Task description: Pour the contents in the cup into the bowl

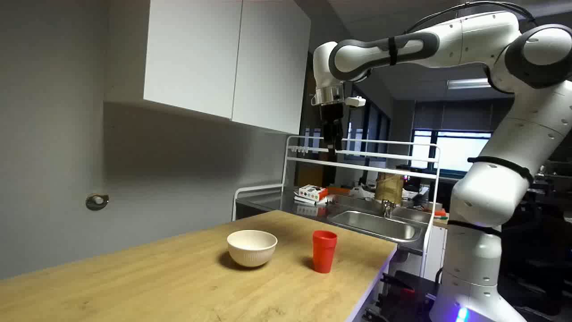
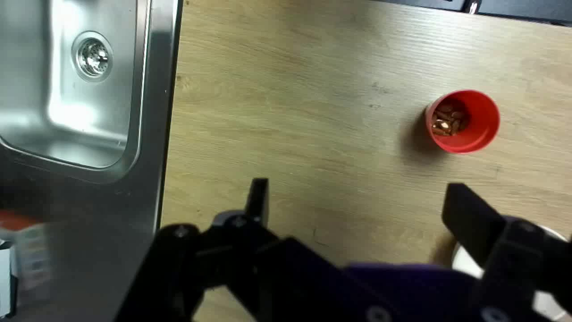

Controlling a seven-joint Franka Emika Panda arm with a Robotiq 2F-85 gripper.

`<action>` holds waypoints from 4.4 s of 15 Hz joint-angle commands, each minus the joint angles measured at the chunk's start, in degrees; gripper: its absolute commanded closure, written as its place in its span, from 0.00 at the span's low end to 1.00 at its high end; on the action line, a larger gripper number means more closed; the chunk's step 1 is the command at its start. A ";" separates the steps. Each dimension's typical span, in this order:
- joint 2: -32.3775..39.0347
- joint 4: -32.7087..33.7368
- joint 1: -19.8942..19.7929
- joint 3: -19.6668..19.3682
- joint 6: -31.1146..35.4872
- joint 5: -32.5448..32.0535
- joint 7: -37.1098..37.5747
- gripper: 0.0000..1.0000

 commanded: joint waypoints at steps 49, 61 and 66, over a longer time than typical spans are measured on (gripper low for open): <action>19.32 -19.37 1.43 -2.82 25.56 19.77 10.28 0.25; 20.93 -17.20 2.28 -2.13 26.16 19.45 12.53 1.00; 22.20 -11.12 4.32 -0.50 24.02 15.04 19.05 0.97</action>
